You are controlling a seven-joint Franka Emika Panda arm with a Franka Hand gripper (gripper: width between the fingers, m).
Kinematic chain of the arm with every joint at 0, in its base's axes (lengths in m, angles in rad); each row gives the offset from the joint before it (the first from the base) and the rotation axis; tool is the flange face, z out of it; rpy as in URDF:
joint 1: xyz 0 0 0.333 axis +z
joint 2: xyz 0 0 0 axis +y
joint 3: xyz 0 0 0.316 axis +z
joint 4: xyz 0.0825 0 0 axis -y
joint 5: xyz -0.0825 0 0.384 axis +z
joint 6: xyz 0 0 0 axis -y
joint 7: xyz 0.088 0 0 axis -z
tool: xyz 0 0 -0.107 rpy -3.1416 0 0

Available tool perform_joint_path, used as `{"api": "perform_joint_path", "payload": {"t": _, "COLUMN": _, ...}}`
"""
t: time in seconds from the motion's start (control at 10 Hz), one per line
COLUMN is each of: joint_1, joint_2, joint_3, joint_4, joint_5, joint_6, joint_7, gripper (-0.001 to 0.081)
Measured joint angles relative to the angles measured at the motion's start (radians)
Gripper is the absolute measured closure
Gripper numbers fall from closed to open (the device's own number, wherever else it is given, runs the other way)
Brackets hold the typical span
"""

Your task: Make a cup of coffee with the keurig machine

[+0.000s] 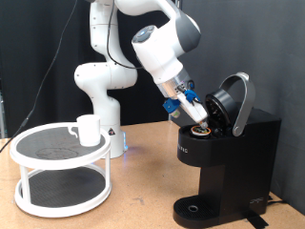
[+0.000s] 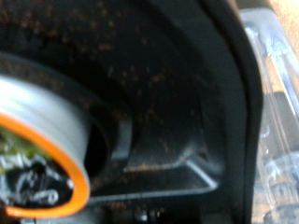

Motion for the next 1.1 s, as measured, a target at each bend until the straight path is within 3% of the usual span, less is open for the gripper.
{"api": "perform_joint_path", "payload": {"t": 0.4, "joint_1": -0.025, "joint_2": -0.057, "joint_3": -0.035, "joint_4": 0.005, "joint_5": 0.002, "joint_6": -0.050, "joint_7": 0.006, "gripper": 0.0071}}
{"api": "perform_joint_path", "payload": {"t": 0.7, "joint_1": -0.053, "joint_2": -0.083, "joint_3": -0.041, "joint_4": 0.007, "joint_5": -0.028, "joint_6": -0.037, "joint_7": 0.019, "gripper": 0.0071}}
{"api": "perform_joint_path", "payload": {"t": 1.1, "joint_1": -0.054, "joint_2": -0.103, "joint_3": -0.088, "joint_4": 0.051, "joint_5": 0.062, "joint_6": -0.132, "joint_7": -0.007, "gripper": 0.0071}}
